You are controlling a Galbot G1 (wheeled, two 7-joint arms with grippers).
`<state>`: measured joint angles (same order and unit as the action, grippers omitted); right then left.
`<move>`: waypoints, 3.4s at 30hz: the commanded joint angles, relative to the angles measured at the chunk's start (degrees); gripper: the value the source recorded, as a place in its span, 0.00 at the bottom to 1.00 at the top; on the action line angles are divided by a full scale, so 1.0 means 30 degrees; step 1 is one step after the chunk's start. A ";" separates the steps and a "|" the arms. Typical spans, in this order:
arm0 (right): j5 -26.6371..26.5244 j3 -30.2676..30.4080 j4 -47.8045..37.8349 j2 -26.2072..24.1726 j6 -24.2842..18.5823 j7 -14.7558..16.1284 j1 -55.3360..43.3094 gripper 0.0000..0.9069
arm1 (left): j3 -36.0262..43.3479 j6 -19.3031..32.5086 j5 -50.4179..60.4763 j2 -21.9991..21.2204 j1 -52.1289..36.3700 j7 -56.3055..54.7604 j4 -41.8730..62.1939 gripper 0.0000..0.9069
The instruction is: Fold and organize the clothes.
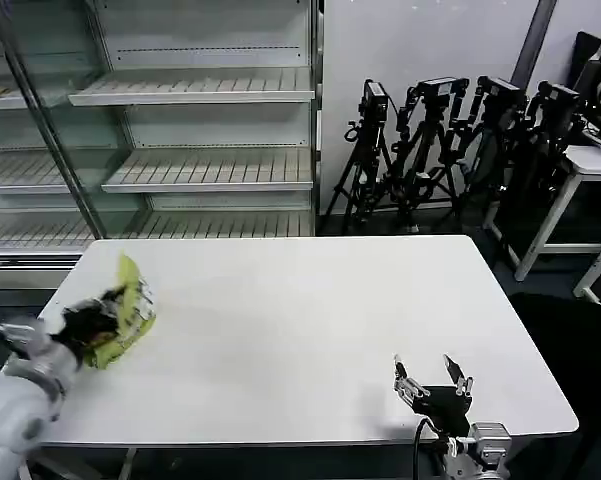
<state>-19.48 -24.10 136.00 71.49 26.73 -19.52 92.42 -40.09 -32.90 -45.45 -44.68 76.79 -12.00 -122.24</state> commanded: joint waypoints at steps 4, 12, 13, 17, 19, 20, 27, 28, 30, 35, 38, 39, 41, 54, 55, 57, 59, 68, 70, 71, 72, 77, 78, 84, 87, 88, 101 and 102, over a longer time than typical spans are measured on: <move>0.0463 0.0025 -0.0196 0.0378 -0.0090 0.0031 0.0174 1.00 | 0.9734 -0.0078 0.4880 -0.4078 -0.1366 -0.1412 -0.1978 0.06; 0.0787 -0.0028 -0.0379 0.0799 -0.0193 0.0077 0.0361 1.00 | 1.2878 -0.0036 0.5154 -0.5898 -0.3202 -0.2678 0.1055 0.06; 0.0789 -0.0032 -0.0373 0.0845 -0.0182 0.0077 0.0350 1.00 | 1.3165 -0.0032 0.4989 -0.6118 -0.3543 -0.2946 0.1499 0.06; 0.0873 -0.0059 -0.0410 0.1052 -0.0155 0.0072 0.0328 1.00 | 1.3933 -0.0036 0.3054 -0.7426 -0.5406 -0.3891 0.2801 0.06; 0.0952 -0.0060 -0.0416 0.1132 -0.0154 0.0080 0.0389 1.00 | 1.4254 -0.0035 0.2206 -0.8096 -0.6535 -0.4263 0.3330 0.06; 0.0964 -0.0068 -0.0419 0.1146 -0.0153 0.0080 0.0405 1.00 | 1.4376 -0.0032 0.1955 -0.8281 -0.6854 -0.4328 0.3450 0.06; 0.0925 -0.0362 -0.0261 0.1000 -0.0085 0.0119 0.0400 1.00 | 1.5320 0.0403 0.1740 -0.9386 -0.8442 -0.3787 0.4815 1.00; 0.0941 -0.0396 -0.0247 0.0951 -0.0080 0.0157 0.0389 1.00 | 1.5477 0.0568 0.1769 -0.9532 -0.8581 -0.3717 0.4939 1.00; 0.1084 -0.0401 -0.0243 0.0902 -0.0073 0.0333 0.0393 1.00 | 1.5570 0.0820 0.1978 -0.9746 -0.8660 -0.3412 0.5010 1.00; 0.3313 -0.0497 -0.0153 0.0643 -0.0930 0.2110 0.0370 1.00 | 1.5077 0.2336 0.6463 -0.9414 -0.7319 -0.2512 0.3837 1.00; 0.3499 -0.0482 -0.0173 0.0467 -0.1423 0.2259 0.0187 1.00 | 1.4097 0.3166 0.7187 -0.8976 -0.6123 -0.2081 0.2143 1.00; 0.3660 -0.0434 -0.0189 0.0428 -0.1621 0.2344 0.0211 1.00 | 1.3865 0.3279 0.7200 -0.8754 -0.5699 -0.2025 0.1823 1.00; 0.4187 -0.0267 -0.0163 0.0359 -0.2049 0.2700 0.0298 1.00 | 1.2756 0.3772 0.7130 -0.8163 -0.4681 -0.1924 0.0618 1.00; 0.4964 0.0723 -0.0934 0.0781 -0.4213 0.2142 -0.0223 1.00 | 0.3628 0.6273 0.8013 -0.6040 0.3393 -0.0404 -0.3181 1.00; 0.4897 0.0761 -0.0906 0.0779 -0.4126 0.2073 -0.0211 1.00 | 0.3259 0.6343 0.7985 -0.6099 0.3731 -0.0368 -0.3248 1.00; 0.4605 0.0865 -0.0915 0.0853 -0.3702 0.2126 -0.0323 1.00 | 0.2222 0.6528 0.7928 -0.6204 0.4506 -0.0283 -0.3310 1.00; 0.4698 0.0958 -0.1067 0.0934 -0.3735 0.2195 -0.0537 1.00 | 0.1598 0.6751 0.7901 -0.6154 0.5012 -0.0108 -0.3428 1.00; 0.5124 0.1176 -0.0931 0.1085 -0.3868 0.2301 -0.0812 1.00 | -0.0103 0.6462 0.7361 -0.6324 0.6206 0.0803 -0.4242 1.00; 0.5063 0.1156 -0.0938 0.1070 -0.3955 0.2306 -0.0743 1.00 | -0.0181 0.6275 0.7115 -0.6427 0.6343 0.0985 -0.4344 1.00; 0.5001 0.1145 -0.0954 0.1053 -0.3998 0.2307 -0.0696 1.00 | -0.0185 0.6206 0.6946 -0.6529 0.6451 0.1051 -0.4425 1.00; 0.4719 0.1152 -0.0949 0.1038 -0.4036 0.2284 -0.0654 1.00 | -0.0183 0.6178 0.6849 -0.6624 0.6501 0.1084 -0.4551 1.00; 0.4075 0.1165 -0.0562 0.0952 -0.3908 0.2262 -0.0488 1.00 | -0.0151 0.6092 0.6776 -0.7006 0.7039 0.1247 -0.5004 1.00; 0.4105 0.1129 -0.0486 0.0936 -0.3866 0.2287 -0.0473 1.00 | -0.0169 0.6084 0.6792 -0.7055 0.7187 0.1261 -0.5078 1.00; 0.4022 0.1104 -0.0185 0.0729 -0.3804 0.2274 -0.0266 1.00 | -0.0246 0.6299 0.6749 -0.7576 0.7930 0.1183 -0.5655 1.00; 0.3838 0.1135 -0.0032 0.0708 -0.3838 0.2154 -0.0258 1.00 | -0.0163 0.6314 0.6802 -0.7841 0.8380 0.1235 -0.5957 1.00; 0.3811 0.1121 0.0058 0.0703 -0.3830 0.2150 -0.0224 1.00 | -0.0119 0.6316 0.6809 -0.7870 0.8507 0.1251 -0.6051 1.00; 0.3818 0.1109 0.0390 0.0776 -0.2909 0.2137 0.0015 1.00 | -0.0262 0.4918 0.6598 -0.7648 0.9129 0.1790 -0.6890 1.00; 0.3860 0.1109 0.0446 0.0792 -0.2862 0.2253 0.0091 1.00 | -0.0265 0.4834 0.6593 -0.7623 0.9117 0.1823 -0.6951 1.00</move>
